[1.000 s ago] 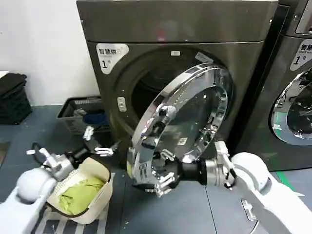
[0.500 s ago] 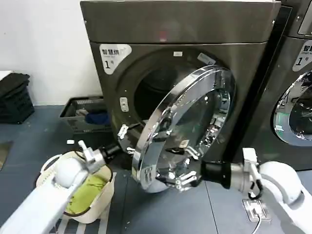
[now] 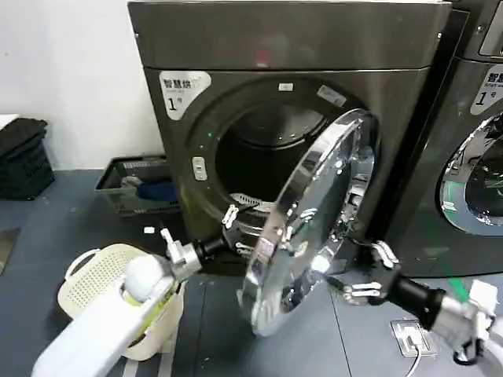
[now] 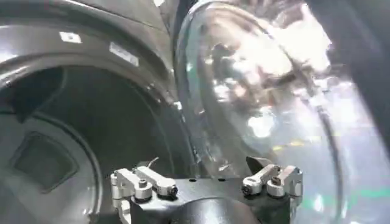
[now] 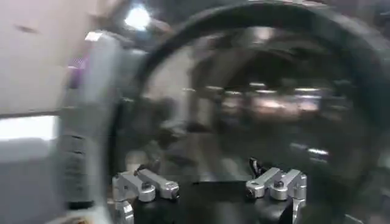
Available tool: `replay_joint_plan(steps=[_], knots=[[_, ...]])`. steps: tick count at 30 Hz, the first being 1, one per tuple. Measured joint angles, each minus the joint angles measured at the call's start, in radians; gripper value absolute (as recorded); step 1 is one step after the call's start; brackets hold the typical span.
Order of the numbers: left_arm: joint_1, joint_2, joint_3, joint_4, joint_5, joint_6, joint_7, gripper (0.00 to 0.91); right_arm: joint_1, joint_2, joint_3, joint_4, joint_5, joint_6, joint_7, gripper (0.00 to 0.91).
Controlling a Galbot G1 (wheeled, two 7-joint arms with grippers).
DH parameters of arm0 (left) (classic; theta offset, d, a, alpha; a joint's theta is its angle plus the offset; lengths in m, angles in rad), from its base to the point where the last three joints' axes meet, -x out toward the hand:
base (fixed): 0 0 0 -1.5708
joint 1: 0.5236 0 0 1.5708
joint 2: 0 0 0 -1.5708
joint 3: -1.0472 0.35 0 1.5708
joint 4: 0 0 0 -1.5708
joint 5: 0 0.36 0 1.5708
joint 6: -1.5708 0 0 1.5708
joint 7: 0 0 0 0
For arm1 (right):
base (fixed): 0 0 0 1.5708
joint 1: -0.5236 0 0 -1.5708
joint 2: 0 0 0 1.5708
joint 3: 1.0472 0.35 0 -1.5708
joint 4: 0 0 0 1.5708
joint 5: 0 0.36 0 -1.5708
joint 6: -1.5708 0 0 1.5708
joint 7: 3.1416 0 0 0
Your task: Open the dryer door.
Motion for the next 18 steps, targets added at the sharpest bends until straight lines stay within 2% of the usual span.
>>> replay_joint_plan(steps=[3, 7, 15, 18], knots=[[-0.003, -0.011, 0.013, -0.001, 0.001, -0.001, -0.012, 0.907, -0.067, 0.059, 0.086, 0.007, -0.032, 0.024, 0.037, 0.907], [-0.012, -0.027, 0.030, 0.007, 0.005, 0.000, -0.044, 0.907, -0.140, 0.136, 0.191, 0.024, -0.035, 0.041, 0.092, 0.907], [-0.047, -0.060, 0.079, 0.027, 0.024, 0.005, -0.082, 0.907, -0.251, 0.300, 0.327, 0.025, -0.060, 0.145, 0.261, 0.907], [-0.066, -0.073, 0.105, 0.037, 0.032, 0.004, -0.091, 0.907, -0.276, 0.351, 0.361, 0.017, -0.062, 0.148, 0.350, 0.907]])
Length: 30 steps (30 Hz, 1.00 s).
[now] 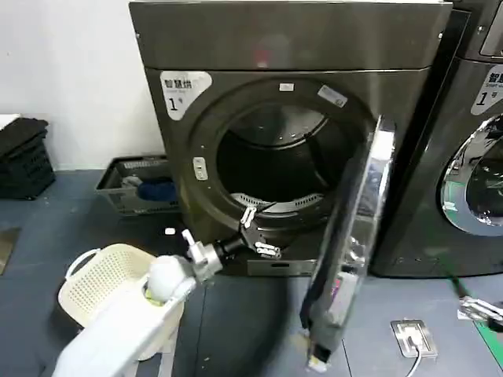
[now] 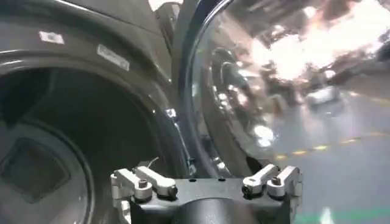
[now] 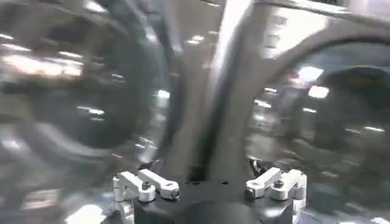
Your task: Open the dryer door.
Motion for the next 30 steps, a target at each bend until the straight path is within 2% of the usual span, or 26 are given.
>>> replay_joint_plan(steps=[10, 18, 22, 25, 30], knots=[[-0.065, -0.061, 0.097, 0.057, 0.035, -0.008, -0.034, 0.907, -0.026, 0.144, 0.124, -0.084, -0.009, -0.005, 0.226, 0.907], [-0.113, -0.140, 0.168, 0.123, 0.057, -0.016, -0.043, 0.907, -0.004, 0.207, 0.234, -0.165, -0.030, -0.088, 0.323, 0.907], [-0.134, -0.188, 0.197, 0.174, 0.064, -0.033, -0.049, 0.907, 0.011, 0.233, 0.294, -0.210, -0.078, -0.083, 0.364, 0.907], [-0.145, -0.222, 0.213, 0.211, 0.067, -0.038, -0.053, 0.907, 0.021, 0.252, 0.338, -0.250, -0.113, -0.046, 0.413, 0.907], [-0.162, -0.279, 0.222, 0.265, 0.078, -0.044, -0.054, 0.907, 0.036, 0.256, 0.391, -0.315, -0.125, -0.019, 0.482, 0.907]])
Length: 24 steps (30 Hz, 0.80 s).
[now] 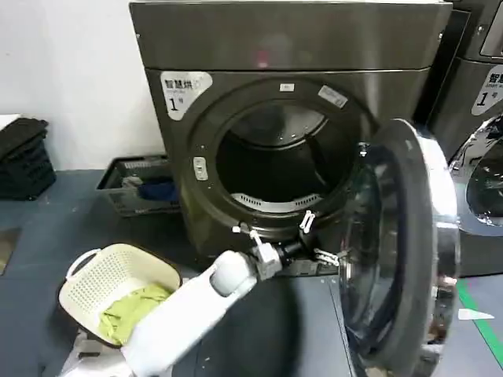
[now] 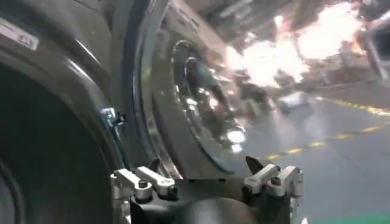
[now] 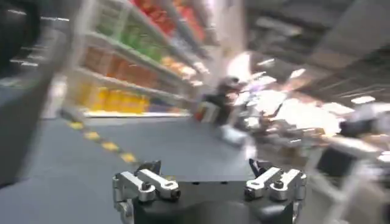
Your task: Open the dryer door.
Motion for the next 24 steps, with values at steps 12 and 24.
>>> replay_joint_plan(steps=[12, 24], knots=[[-0.034, -0.123, 0.018, 0.109, 0.072, -0.010, -0.028, 0.907, 0.006, 0.000, 0.094, -0.085, -0.077, 0.052, 0.039, 0.907], [-0.085, -0.259, 0.042, 0.258, 0.127, -0.013, -0.070, 0.907, 0.027, -0.001, 0.150, -0.138, -0.134, 0.061, 0.064, 0.907]])
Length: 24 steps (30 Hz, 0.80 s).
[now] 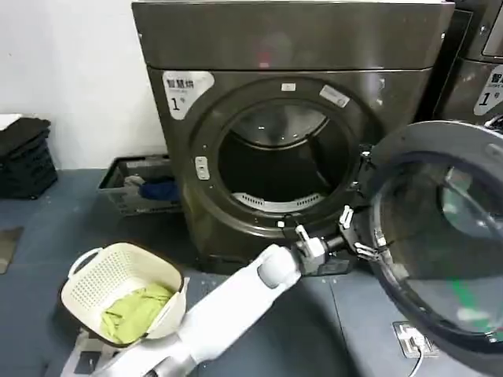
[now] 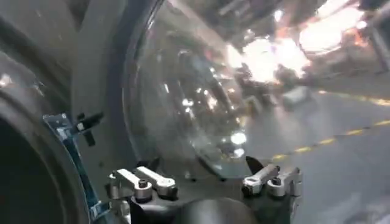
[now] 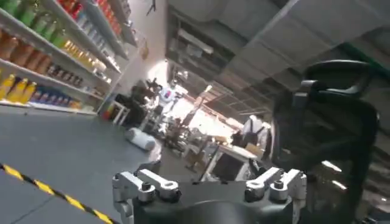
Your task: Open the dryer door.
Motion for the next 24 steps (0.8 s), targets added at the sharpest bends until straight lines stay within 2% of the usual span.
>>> replay_joint_plan(steps=[3, 9, 12, 24], knots=[[-0.006, -0.019, 0.002, 0.032, 0.020, 0.005, -0.018, 0.907, 0.002, 0.000, 0.010, -0.003, 0.001, -0.004, 0.000, 0.907], [-0.017, -0.019, 0.022, 0.087, 0.090, 0.057, -0.149, 0.907, 0.006, 0.000, 0.016, 0.005, 0.002, -0.004, -0.002, 0.907], [-0.017, -0.019, 0.025, 0.095, 0.092, 0.086, -0.177, 0.907, 0.008, 0.000, 0.011, 0.015, 0.002, -0.004, -0.005, 0.907], [-0.021, -0.019, 0.028, 0.121, 0.093, 0.081, -0.183, 0.907, 0.003, 0.000, 0.005, 0.041, 0.007, -0.005, -0.009, 0.907]])
